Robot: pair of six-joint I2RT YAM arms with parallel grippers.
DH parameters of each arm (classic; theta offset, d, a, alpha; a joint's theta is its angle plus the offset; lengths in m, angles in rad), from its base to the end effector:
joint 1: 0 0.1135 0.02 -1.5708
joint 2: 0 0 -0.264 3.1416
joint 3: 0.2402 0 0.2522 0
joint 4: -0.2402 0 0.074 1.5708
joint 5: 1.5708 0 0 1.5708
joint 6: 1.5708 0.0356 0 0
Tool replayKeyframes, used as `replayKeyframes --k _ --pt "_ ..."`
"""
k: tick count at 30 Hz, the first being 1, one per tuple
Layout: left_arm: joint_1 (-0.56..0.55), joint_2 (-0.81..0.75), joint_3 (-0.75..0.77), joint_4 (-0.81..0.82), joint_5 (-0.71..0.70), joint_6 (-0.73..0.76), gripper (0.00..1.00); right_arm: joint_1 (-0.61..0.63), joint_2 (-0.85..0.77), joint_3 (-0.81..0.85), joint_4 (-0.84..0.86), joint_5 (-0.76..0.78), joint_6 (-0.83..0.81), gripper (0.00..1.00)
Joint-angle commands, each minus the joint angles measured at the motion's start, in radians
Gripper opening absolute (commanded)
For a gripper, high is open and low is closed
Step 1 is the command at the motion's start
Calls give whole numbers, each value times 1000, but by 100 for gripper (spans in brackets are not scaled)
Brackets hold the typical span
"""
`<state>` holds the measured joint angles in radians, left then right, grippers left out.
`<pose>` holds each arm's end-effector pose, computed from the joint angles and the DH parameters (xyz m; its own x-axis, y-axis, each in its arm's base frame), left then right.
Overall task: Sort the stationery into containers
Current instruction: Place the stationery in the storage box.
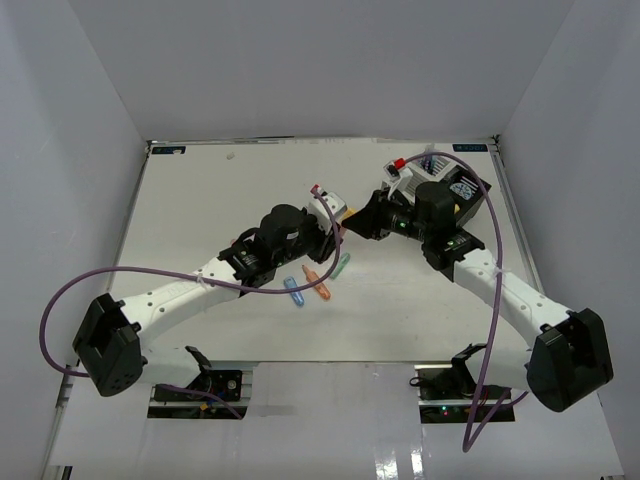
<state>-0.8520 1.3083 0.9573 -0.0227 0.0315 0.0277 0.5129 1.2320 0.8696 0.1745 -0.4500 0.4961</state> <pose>0.1994 -0.2297 0.3006 -0.2189 0.2923 -0.9309 0.7779 0.6282 0.0143 0.2423 0.1542 0.3119 -0.5307 0.1931 -0.8253 -0.6385 0.5492 0.5391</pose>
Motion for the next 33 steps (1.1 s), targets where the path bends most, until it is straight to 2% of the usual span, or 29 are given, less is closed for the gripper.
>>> replayKeyframes --k 1,2,3,5,6,8,9,10,12,14,18,21,26,33 --pt "-2 -53 4 3 -4 -20 45 -11 -35 39 -6 121 -79 8" --pt "-2 -55 6 0 -18 -20 50 -13 -43 49 -38 141 -91 8" --pt "-2 -58 9 -5 -25 -20 60 -14 -55 58 -56 160 -108 8" --pt "-2 -64 15 -20 -79 -60 66 -22 -68 75 -119 236 -154 8" --pt "-2 -70 24 -40 -93 -72 77 -27 -81 98 -139 296 -174 8" --pt "-2 -72 47 -75 -123 -104 85 -40 -94 124 -179 379 -230 8" --pt "-2 -70 87 -135 -155 -117 94 -48 -106 149 -241 480 -252 8" --pt "-2 -67 115 -175 -171 -153 98 -53 -111 160 -262 525 -289 8" --pt "-2 -69 161 -290 -226 -210 98 -68 -123 180 -297 606 -321 8" --pt "-2 -107 161 -331 -249 -294 98 -96 -127 184 -300 703 -358 8" --pt "-2 -243 11 -306 -326 -397 98 -180 -100 187 -300 801 -387 8" --pt "-1 -366 -139 -272 -386 -432 98 -255 -65 187 -296 774 -375 8" --pt "-1 -463 -236 -234 -441 -472 98 -330 -2 195 -282 729 -361 8" --pt "-1 -465 -322 -168 -436 -489 98 -369 107 216 -277 705 -352 8"
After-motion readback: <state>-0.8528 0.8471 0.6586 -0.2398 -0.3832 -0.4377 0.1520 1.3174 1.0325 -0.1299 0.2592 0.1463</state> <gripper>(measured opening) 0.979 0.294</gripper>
